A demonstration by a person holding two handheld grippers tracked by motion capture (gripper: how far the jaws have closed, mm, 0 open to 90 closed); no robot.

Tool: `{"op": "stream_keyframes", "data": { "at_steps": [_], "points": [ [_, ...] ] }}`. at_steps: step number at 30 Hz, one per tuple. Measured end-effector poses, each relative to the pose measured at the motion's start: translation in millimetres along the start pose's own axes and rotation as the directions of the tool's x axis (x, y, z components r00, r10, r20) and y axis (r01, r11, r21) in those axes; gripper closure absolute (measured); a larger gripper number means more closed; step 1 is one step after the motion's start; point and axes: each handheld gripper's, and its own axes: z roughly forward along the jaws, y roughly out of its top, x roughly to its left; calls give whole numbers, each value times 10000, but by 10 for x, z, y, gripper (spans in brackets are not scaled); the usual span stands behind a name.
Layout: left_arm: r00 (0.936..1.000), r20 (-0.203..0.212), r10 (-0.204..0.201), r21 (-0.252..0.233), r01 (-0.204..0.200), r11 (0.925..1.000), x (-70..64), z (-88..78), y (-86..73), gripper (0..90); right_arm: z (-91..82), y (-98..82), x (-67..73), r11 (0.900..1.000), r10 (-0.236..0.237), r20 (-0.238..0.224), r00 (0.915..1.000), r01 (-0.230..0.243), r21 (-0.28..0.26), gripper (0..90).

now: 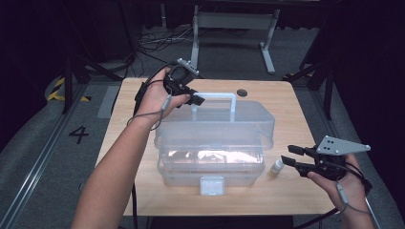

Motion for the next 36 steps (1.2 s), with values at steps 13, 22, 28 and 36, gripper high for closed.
{"op": "stream_keyframes", "data": {
  "at_steps": [13, 22, 28, 36],
  "points": [
    [10000, 56, -16, 5, 16, 10000, 4, 2, 0, 697, 110, 51, 70, 9986, 154, -635, 9979, -186, -501, 900],
    [10000, 31, 21, 8, -21, 10000, 3, -1, -4, 697, 375, 52, 49, 9953, 459, -1476, 9880, -577, -771, 900],
    [10000, 28, 27, -36, -27, 10000, -3, 1, -10, 698, 455, 34, 29, 9923, 669, -1612, 9847, -826, -926, 900],
    [10000, 28, 35, -24, -35, 10000, -2, 0, -10, 698, 470, 27, 20, 9901, 727, -1535, 9855, -899, -1082, 900]
  ]
}}
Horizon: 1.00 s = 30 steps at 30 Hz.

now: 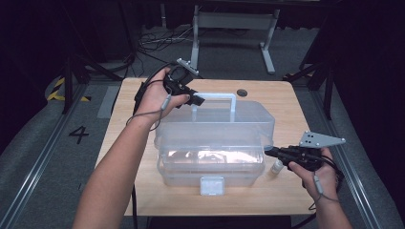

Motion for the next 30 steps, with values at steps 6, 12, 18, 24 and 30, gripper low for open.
{"op": "stream_keyframes", "data": {
  "at_steps": [6, 12, 18, 24, 30],
  "points": [
    [10000, 7, -34, -25, 34, 10000, -1, 1, -1, 698, 6, -2, -3, 10000, 4, 10, 10000, -4, -48, 900],
    [10000, 23, -62, -37, 62, 10000, -1, 2, -3, 697, 7, -3, -3, 10000, 0, 34, 10000, 0, -74, 900],
    [9992, -302, 258, -264, -266, 9993, -53, -31, -16, 615, 12, -4, -1, 10000, -22, 44, 10000, 22, -28, 900],
    [9989, -465, 103, -970, -148, 9952, -88, -123, -28, 468, 18, 4, 2, 10000, -31, 55, 10000, 31, -7, 900],
    [9977, -663, 144, -1569, -247, 9873, -197, -324, -4, 453, 17, 23, -4, 10000, -60, 65, 10000, 61, -14, 900]
  ]
}}
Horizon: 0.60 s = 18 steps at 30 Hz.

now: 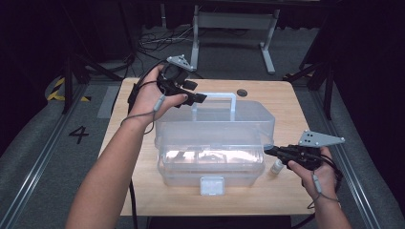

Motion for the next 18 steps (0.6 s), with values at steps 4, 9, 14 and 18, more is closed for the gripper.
{"op": "stream_keyframes", "data": {
  "at_steps": [4, 9, 14, 18],
  "points": [
    [10000, 8, 30, -226, -30, 9997, -52, -115, 40, 480, -3, 16, -5, 10000, -14, 4, 10000, 14, -16, 900],
    [9999, -47, -89, -604, 86, 9981, -126, -275, 44, 488, -4, 57, -27, 9999, -78, 34, 10000, 79, -143, 900],
    [9998, -165, -61, -821, 47, 9966, -210, -441, -32, 486, -3, 83, -44, 9997, -57, 28, 10000, 57, -256, 900],
    [9998, -154, -122, -997, 106, 9950, -250, -573, -139, 481, 2, 108, -59, 9993, -24, -1, 10000, 23, -364, 900]
  ]
}}
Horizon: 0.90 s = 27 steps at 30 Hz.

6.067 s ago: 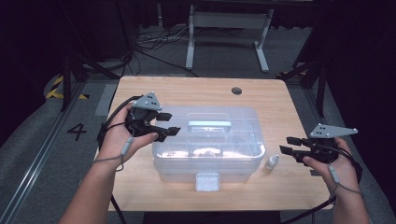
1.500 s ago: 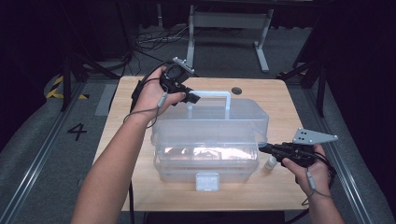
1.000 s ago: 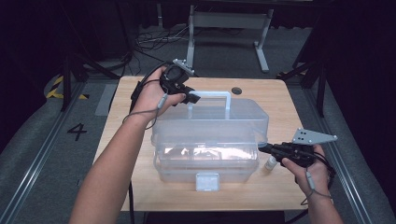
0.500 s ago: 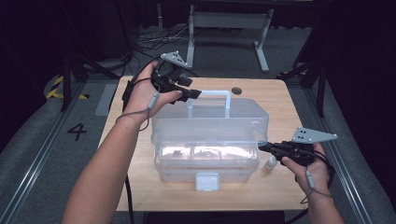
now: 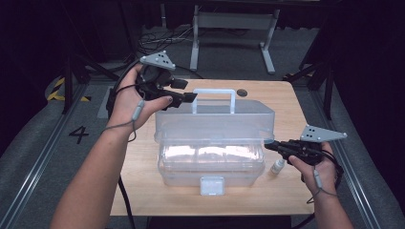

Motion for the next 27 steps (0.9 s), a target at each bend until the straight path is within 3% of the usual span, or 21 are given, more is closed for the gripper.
{"op": "stream_keyframes", "data": {
  "at_steps": [14, 19, 22, 27],
  "points": [
    [10000, -32, -60, -698, 57, 9975, -216, -356, -384, 508, 68, 95, -5, 9997, -15, 55, 10000, 16, -247, 900],
    [9979, 429, -479, -1157, 526, 9919, -236, -476, -575, 515, 73, 129, -16, 9994, 73, 161, 9998, -68, -346, 900],
    [9979, 388, -522, -1477, 574, 9874, -256, -537, -679, 526, 79, 146, -25, 9988, 161, 229, 9996, -150, -463, 900],
    [9984, 1, -557, -1561, 550, 9862, -303, -561, -865, 528, 88, 168, -28, 9985, 172, 338, 9993, -154, -523, 900]
  ]
}}
